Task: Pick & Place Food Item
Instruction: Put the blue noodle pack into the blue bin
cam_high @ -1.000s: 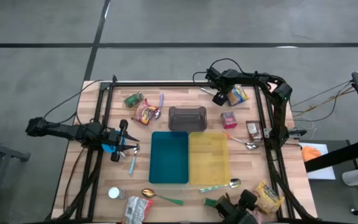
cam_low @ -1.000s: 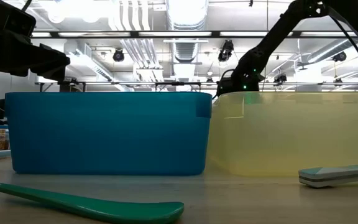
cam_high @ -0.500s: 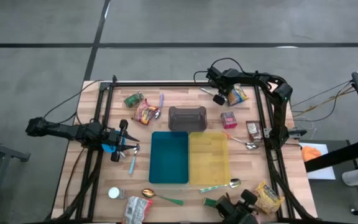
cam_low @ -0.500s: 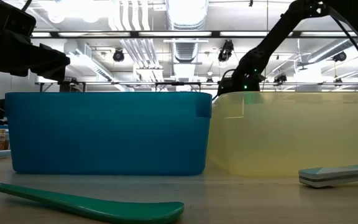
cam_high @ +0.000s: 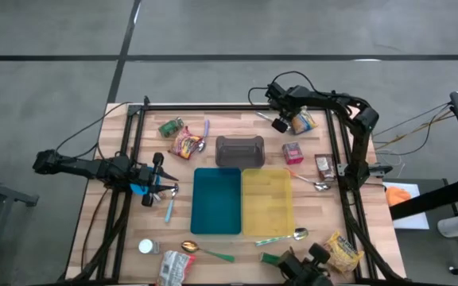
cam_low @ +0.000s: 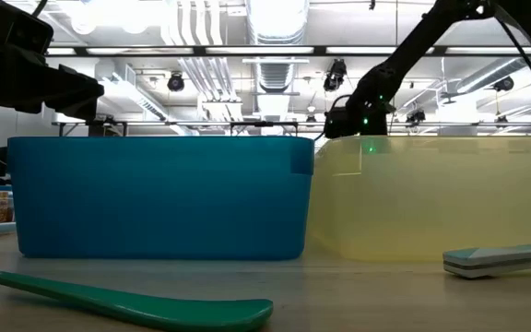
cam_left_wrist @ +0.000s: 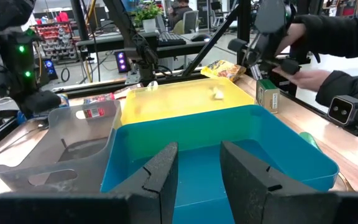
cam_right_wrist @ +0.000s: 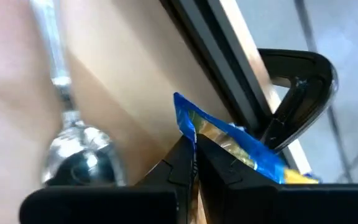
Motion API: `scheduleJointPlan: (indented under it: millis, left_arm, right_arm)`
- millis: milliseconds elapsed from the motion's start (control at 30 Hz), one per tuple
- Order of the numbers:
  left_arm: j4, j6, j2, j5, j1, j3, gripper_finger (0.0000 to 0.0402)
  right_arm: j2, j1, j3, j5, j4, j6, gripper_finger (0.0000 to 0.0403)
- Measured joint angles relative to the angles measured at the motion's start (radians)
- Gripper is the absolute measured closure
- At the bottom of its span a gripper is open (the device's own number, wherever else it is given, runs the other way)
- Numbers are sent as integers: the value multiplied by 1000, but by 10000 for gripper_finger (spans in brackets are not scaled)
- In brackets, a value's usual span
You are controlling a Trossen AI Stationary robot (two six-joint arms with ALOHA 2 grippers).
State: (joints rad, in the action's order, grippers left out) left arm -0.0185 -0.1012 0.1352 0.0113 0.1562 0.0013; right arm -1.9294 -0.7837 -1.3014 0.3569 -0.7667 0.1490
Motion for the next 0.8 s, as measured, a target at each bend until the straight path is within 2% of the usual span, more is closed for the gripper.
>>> scheduleJointPlan:
  millis: [467,800]
  left_arm:
    - [0,0,0,0,0,0,282]
    - [0,-2,0,0,0,0,282]
  right_arm:
    - [212,-10,2,-451,4,-68,390]
    - [322,9,24,-558,23,-73,390]
